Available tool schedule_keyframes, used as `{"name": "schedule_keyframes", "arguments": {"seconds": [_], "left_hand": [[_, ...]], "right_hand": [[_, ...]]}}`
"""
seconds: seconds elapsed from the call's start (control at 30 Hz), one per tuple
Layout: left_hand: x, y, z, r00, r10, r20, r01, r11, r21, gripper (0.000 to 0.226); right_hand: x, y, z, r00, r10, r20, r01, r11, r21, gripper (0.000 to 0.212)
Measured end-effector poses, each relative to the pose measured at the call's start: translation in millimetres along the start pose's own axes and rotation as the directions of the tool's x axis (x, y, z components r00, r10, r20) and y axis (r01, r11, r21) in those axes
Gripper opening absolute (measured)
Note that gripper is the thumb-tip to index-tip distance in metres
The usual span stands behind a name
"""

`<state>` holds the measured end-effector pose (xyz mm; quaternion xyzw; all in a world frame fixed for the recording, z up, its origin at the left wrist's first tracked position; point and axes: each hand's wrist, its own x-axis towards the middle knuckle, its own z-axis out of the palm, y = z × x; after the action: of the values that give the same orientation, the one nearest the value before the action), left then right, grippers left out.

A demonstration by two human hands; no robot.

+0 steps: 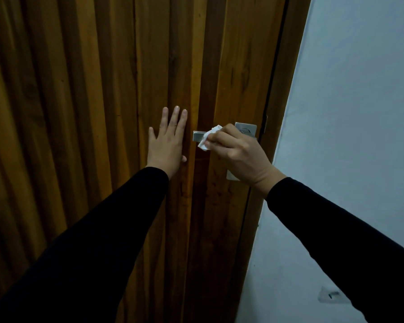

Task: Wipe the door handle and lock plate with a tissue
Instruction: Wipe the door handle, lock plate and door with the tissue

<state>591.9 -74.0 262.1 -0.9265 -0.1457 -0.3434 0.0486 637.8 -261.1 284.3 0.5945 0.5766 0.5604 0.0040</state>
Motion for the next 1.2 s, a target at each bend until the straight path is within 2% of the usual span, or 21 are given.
{"name": "schedule_keyframes", "arguments": {"seconds": [0.43, 0.7, 0.87, 0.97, 1.03, 1.07, 1.13, 1.2], "left_hand": [[0.3, 3.9, -1.7, 1.000, -0.020, 0.008, 0.020, 1.000, -0.003, 0.117], [-0.2, 6.8, -2.0, 0.999, -0.031, 0.010, 0.031, 0.999, 0.020, 0.116], [-1.5, 8.7, -2.2, 0.999, -0.036, 0.008, 0.036, 0.999, 0.021, 0.115], [-1.7, 8.3, -2.2, 0.999, -0.036, 0.006, 0.036, 0.999, 0.018, 0.114], [-1.2, 8.4, -1.4, 0.999, -0.036, 0.007, 0.036, 0.999, 0.020, 0.114], [-1.1, 8.4, -1.2, 0.999, -0.036, 0.004, 0.036, 0.999, 0.023, 0.114], [-0.8, 8.7, -1.0, 0.999, -0.036, 0.003, 0.036, 0.999, 0.022, 0.114], [-0.7, 8.7, -1.1, 0.999, -0.034, 0.006, 0.034, 0.999, 0.013, 0.114]], "right_hand": [[-32.6, 24.0, -5.8, 0.998, 0.063, 0.009, -0.063, 0.998, 0.012, 0.014], [-49.4, 32.8, -18.0, 0.993, 0.100, -0.065, -0.102, 0.994, -0.034, 0.010], [-60.4, 35.1, -19.7, 0.982, 0.169, -0.082, -0.173, 0.983, -0.055, 0.017], [-69.6, 34.3, -23.8, 0.956, 0.274, -0.108, -0.273, 0.962, 0.025, 0.011], [-74.6, 33.7, -24.7, 0.887, 0.444, -0.126, -0.431, 0.895, 0.116, 0.017], [-74.5, 32.9, -24.4, 0.812, 0.568, -0.132, -0.544, 0.819, 0.183, 0.020], [-68.2, 31.3, -22.5, 0.575, 0.813, -0.093, -0.758, 0.572, 0.314, 0.023], [-57.9, 31.0, -19.1, 0.334, 0.941, 0.052, -0.873, 0.288, 0.393, 0.024]]}}
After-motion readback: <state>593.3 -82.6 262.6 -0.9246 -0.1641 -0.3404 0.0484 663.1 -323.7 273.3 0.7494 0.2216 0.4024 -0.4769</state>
